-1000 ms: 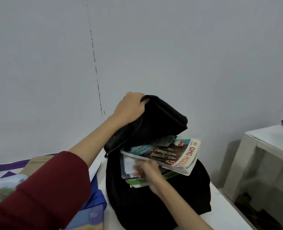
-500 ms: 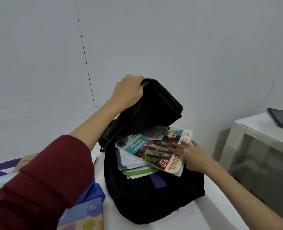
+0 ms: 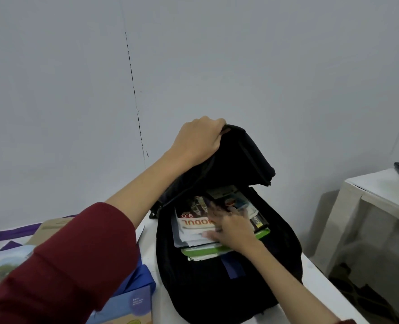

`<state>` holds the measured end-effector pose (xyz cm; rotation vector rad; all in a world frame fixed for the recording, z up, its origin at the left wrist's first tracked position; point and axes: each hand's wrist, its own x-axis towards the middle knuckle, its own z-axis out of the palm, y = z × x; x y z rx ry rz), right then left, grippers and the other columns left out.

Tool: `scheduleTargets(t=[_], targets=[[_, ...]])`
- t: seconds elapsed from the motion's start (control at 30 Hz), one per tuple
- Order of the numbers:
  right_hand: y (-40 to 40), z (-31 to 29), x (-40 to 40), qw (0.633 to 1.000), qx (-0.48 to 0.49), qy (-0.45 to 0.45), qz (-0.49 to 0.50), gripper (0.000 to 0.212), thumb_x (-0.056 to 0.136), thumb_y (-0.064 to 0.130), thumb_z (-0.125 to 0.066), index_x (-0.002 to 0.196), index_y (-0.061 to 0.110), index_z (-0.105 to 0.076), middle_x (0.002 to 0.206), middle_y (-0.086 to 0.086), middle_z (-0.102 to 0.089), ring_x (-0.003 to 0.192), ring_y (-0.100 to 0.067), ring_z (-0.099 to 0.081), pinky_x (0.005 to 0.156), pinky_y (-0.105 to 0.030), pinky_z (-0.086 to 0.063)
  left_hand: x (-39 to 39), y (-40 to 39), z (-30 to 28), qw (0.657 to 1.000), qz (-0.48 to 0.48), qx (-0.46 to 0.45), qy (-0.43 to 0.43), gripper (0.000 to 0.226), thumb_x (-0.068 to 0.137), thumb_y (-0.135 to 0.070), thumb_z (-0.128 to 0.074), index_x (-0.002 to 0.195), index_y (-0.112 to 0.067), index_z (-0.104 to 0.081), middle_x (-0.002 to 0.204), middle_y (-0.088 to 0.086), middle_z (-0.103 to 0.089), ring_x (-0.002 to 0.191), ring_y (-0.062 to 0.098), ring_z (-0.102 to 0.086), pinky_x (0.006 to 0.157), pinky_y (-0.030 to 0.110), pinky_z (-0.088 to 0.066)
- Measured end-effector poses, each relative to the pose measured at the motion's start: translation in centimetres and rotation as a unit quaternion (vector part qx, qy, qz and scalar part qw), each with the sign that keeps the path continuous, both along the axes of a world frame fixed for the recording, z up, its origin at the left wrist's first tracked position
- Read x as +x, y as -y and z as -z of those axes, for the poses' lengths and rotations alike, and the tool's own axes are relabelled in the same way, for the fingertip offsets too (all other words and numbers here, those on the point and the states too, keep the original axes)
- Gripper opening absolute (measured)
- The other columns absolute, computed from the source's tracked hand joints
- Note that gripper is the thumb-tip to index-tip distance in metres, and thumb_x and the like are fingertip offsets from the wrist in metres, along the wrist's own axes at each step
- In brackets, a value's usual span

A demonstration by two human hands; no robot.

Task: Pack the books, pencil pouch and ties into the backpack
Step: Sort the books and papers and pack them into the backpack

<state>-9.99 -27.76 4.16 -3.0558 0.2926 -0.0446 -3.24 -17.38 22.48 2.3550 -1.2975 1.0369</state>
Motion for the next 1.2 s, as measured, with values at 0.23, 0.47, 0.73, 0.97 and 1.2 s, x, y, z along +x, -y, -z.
scheduleTargets(t=[0.23,0.47,0.73,0.97,1.2], targets=[[2.4,1.5,0.5,0.998,0.006,0.035,0.048,0.073,0.078,0.081,-0.012,0.139,0.048,-0.036,0.154,0.011,-0.027,0.146,-0.025,-0.009,0.111,-0.061,-0.002,1.6,-0.1,-1.2,0.999,-0.019,-0.014,0.035,0.027,0.097,-0.022,-0.036,0.105,-0.008,-0.058,0.084,0.012,-0.062,0.079,0.033,-0.057,0.058,0.032,-0.028],[3.2,2.3,1.7,0.991,0.068,0.103,0.051,0.111,0.055,0.093,0.008,0.138,0.039,-0.042,0.149,0.007,-0.038,0.144,-0.021,-0.018,0.114,-0.054,-0.004,2.0,0.1,-0.6,0.999,-0.003,-0.026,0.028,0.03,0.098,-0.025,-0.035,0.11,-0.011,-0.058,0.089,0.01,-0.064,0.083,0.032,-0.058,0.061,0.031,-0.028],[6.9,3.5,-1.8,0.881,0.29,0.281,0.248,0.034,0.087,0.03,-0.064,0.109,0.006,-0.054,0.108,-0.012,-0.057,0.096,-0.025,-0.05,0.078,-0.033,-0.04,2.4,0.4,0.0,0.999,0.006,-0.051,0.002,0.032,0.097,-0.027,-0.036,0.115,-0.014,-0.059,0.098,0.011,-0.066,0.091,0.033,-0.057,0.065,0.032,-0.031],[7.8,3.2,0.5,0.881,0.307,0.256,0.252,0.016,0.093,0.019,-0.053,0.087,0.008,-0.043,0.09,-0.008,-0.051,0.092,-0.033,-0.052,0.071,-0.033,-0.031,2.4,1.3,0.0,0.998,0.005,-0.056,-0.009,0.032,0.098,-0.029,-0.036,0.115,-0.015,-0.059,0.101,0.014,-0.065,0.094,0.037,-0.057,0.067,0.034,-0.034],[4.9,2.4,0.4,0.944,-0.041,0.315,0.091,0.031,0.082,0.037,-0.057,0.101,0.015,-0.068,0.094,-0.006,-0.065,0.087,-0.028,-0.059,0.071,-0.039,-0.048,2.6,1.0,0.3,0.998,0.01,-0.062,-0.012,0.032,0.098,-0.031,-0.036,0.114,-0.016,-0.06,0.099,0.013,-0.066,0.093,0.036,-0.058,0.068,0.034,-0.036]])
